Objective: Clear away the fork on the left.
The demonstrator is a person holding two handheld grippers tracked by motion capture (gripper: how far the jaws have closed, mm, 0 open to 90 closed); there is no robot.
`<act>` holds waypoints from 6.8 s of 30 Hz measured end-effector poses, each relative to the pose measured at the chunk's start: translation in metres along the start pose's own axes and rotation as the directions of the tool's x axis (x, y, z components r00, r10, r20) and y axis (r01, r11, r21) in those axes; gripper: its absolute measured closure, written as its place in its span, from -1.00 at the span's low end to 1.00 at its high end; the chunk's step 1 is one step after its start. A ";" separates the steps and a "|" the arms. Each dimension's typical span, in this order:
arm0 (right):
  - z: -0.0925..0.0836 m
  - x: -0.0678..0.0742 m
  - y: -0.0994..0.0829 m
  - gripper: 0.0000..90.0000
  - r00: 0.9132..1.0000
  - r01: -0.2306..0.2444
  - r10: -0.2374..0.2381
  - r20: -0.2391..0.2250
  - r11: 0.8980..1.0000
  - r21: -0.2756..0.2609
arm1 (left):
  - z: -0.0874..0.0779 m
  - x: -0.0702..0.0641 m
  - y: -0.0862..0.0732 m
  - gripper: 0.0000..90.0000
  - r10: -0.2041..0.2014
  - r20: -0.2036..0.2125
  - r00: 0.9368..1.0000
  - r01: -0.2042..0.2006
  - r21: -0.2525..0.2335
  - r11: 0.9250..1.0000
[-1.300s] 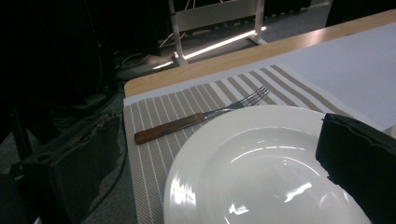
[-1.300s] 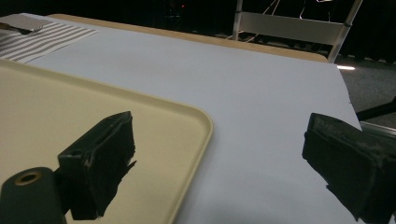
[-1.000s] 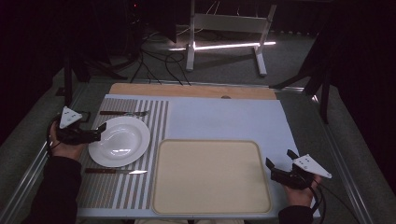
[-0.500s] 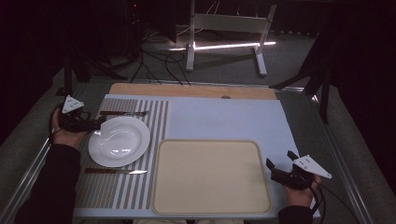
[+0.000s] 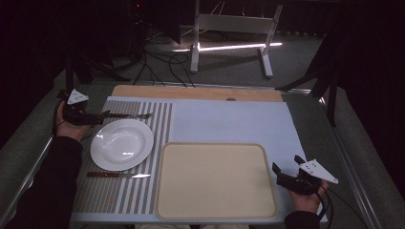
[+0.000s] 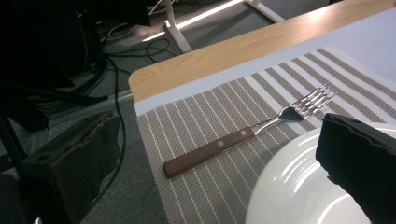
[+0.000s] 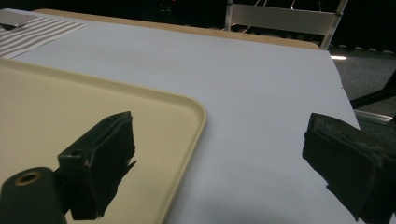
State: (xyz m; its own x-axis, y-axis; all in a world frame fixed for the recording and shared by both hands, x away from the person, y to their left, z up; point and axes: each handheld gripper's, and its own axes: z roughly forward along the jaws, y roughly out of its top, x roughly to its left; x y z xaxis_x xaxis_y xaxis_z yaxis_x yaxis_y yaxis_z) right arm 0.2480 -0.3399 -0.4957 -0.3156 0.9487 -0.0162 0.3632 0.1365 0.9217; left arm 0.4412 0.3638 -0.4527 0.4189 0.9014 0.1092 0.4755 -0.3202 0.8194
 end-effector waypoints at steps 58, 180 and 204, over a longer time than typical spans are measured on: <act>-0.007 -0.004 -0.002 -0.80 0.999 -0.023 0.023 0.044 1.000 0.002 | 0.102 0.011 -0.008 -0.84 -0.092 0.150 0.984 0.041 0.312 0.949; -0.006 -0.006 -0.002 -0.78 0.999 -0.044 0.044 0.014 0.999 0.003 | 0.018 -0.014 0.039 0.72 0.067 0.158 0.985 -0.105 0.243 0.964; 0.000 -0.004 0.004 -0.78 1.000 -0.024 0.024 -0.002 1.000 -0.011 | -0.011 -0.070 0.038 0.72 0.048 0.140 0.989 -0.075 0.195 0.978</act>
State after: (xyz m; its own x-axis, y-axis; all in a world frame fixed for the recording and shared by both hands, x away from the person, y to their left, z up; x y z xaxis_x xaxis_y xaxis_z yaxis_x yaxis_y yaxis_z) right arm 0.2508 -0.3428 -0.4919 -0.3088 0.9511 0.0065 0.3610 0.1109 0.9260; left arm 0.4214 0.2916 -0.4226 0.5450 0.8356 0.0686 0.5843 -0.4372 0.6837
